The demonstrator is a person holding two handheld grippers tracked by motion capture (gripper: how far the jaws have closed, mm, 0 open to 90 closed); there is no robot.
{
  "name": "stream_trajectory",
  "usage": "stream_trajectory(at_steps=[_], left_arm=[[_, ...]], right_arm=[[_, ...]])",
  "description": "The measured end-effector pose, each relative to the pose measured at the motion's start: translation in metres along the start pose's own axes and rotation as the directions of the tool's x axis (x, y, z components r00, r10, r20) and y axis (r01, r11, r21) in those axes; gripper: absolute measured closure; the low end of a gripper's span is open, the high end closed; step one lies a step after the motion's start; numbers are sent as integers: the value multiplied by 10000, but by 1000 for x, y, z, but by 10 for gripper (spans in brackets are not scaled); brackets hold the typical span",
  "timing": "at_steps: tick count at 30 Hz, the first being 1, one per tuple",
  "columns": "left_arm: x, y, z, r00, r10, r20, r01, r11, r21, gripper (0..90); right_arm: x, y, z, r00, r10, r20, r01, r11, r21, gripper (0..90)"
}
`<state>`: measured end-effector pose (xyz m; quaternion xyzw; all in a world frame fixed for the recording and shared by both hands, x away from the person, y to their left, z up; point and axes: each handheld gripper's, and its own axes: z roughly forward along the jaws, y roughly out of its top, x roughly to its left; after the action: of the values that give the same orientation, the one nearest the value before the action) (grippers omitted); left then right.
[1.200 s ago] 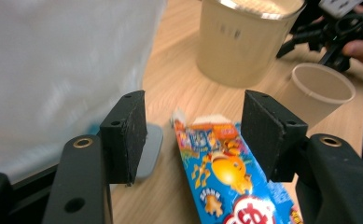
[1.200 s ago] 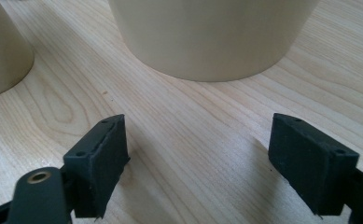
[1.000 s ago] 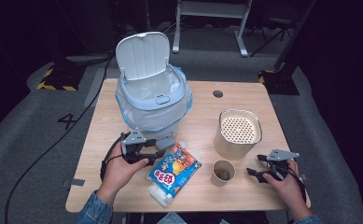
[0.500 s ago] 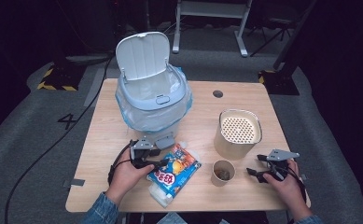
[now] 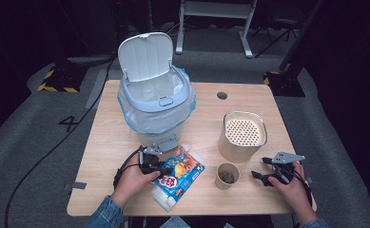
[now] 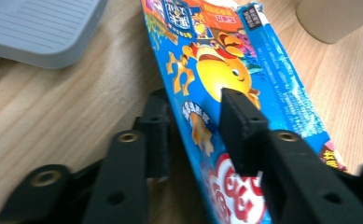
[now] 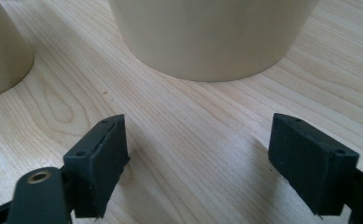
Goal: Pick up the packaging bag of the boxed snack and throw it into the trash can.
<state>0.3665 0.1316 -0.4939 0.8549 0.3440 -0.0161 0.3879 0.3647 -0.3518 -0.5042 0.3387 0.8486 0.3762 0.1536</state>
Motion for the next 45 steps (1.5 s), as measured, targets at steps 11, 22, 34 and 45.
stream_trajectory(at_steps=[11, 22, 34, 45], left_arm=[[-5, 4, -8, 9990, 121, 433, -96, 9983, -568, 880], [-16, 20, -36, 9968, 719, 361, -642, 9813, -1816, 892], [-17, 38, -74, 9952, 956, -191, -961, 9289, -3577, 892], [-25, 59, -103, 9913, 1156, -624, -1314, 8783, -4597, 892]], right_arm=[[0, 0, 0, 10000, 10, -6, -10, 10000, -2, 199], [0, 0, 0, 10000, -1, 1, 1, 10000, 0, 199], [0, 0, 0, 10000, -3, -2, 3, 10000, -2, 199], [0, 0, 0, 10000, -2, -3, 2, 10000, -1, 199]])
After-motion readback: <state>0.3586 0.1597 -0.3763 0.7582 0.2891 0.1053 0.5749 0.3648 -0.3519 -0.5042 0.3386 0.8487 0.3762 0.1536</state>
